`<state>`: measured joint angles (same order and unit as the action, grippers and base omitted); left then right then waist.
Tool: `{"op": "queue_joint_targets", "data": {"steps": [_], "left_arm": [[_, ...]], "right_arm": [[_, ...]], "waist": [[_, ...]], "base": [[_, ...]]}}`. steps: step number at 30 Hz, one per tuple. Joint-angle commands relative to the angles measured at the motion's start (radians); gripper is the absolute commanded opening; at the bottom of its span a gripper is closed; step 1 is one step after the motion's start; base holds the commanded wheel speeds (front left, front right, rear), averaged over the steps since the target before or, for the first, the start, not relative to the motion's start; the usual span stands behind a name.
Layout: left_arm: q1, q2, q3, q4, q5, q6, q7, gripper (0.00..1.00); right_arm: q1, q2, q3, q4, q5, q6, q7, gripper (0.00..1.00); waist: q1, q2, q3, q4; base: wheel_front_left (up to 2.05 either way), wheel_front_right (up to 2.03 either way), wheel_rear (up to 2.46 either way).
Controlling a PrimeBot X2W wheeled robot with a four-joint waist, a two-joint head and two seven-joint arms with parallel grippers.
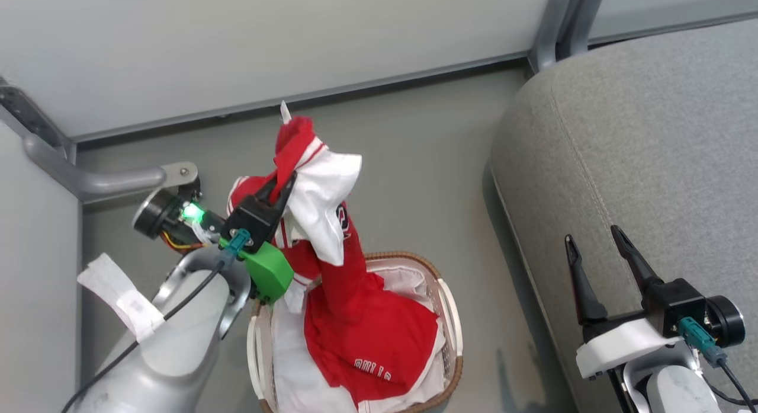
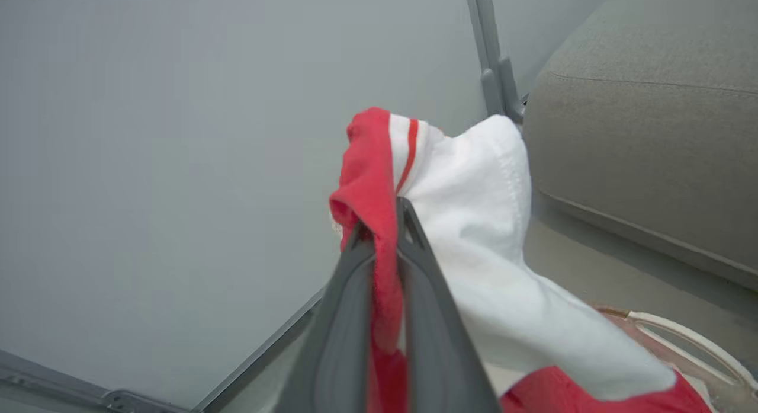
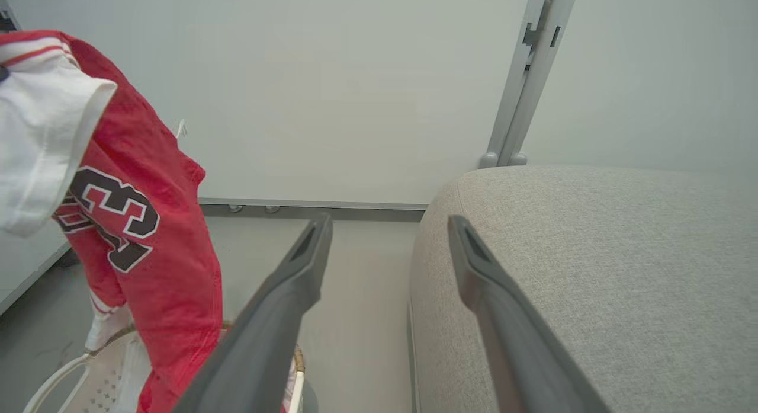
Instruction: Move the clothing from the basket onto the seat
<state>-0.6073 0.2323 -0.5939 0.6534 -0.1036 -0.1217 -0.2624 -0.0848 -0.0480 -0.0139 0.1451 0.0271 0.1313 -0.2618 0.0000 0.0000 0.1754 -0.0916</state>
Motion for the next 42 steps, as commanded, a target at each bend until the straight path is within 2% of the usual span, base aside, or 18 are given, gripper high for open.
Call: {"op": "queue_joint_targets", "data": {"steps": [1,9,16,22,30,37,42], "left_arm": [[-0.024,0.017,-0.005,-0.019,0.014,0.003,-0.004,0.0],[-0.158,0.083,-0.046,-0.072,0.042,-0.008,0.002,0.0],[-0.264,0.097,-0.088,-0.104,0.03,-0.009,0.028,0.0],[-0.341,0.08,-0.146,-0.145,0.006,-0.008,0.062,0.0],[-0.431,0.048,-0.228,-0.196,-0.045,-0.008,0.102,0.0],[-0.484,-0.006,-0.273,-0.19,-0.071,-0.008,0.104,0.0],[-0.506,-0.047,-0.306,-0.18,-0.081,-0.008,0.091,0.0]], "right_arm": [[0.021,-0.004,0.0,0.003,-0.003,-0.001,-0.005,1.0],[0.038,-0.004,0.016,-0.005,-0.016,-0.001,-0.005,1.0],[0.028,-0.004,0.04,-0.008,-0.026,-0.001,-0.005,1.0],[-0.002,-0.004,0.072,-0.012,-0.03,-0.001,-0.005,1.0],[-0.129,-0.005,0.212,-0.002,0.013,-0.001,-0.005,1.0],[-0.283,-0.005,0.34,0.083,0.037,-0.001,-0.005,1.0],[-0.335,-0.005,0.345,0.151,0.06,-0.001,-0.004,1.0]], "waist": [[0.0,0.0,-0.096,0.03],[0.0,0.0,-0.147,0.025],[0.0,0.0,-0.165,0.035],[0.0,0.0,-0.175,0.054],[0.0,0.0,-0.174,0.078],[0.0,0.0,-0.167,0.114],[0.0,0.0,-0.169,0.144]], "base": [[0.0,0.0,0.0],[0.0,0.0,0.0],[0.0,0.0,0.0],[0.0,0.0,0.0],[0.0,0.0,0.0],[0.0,0.0,0.0],[0.0,0.0,0.0]]}}
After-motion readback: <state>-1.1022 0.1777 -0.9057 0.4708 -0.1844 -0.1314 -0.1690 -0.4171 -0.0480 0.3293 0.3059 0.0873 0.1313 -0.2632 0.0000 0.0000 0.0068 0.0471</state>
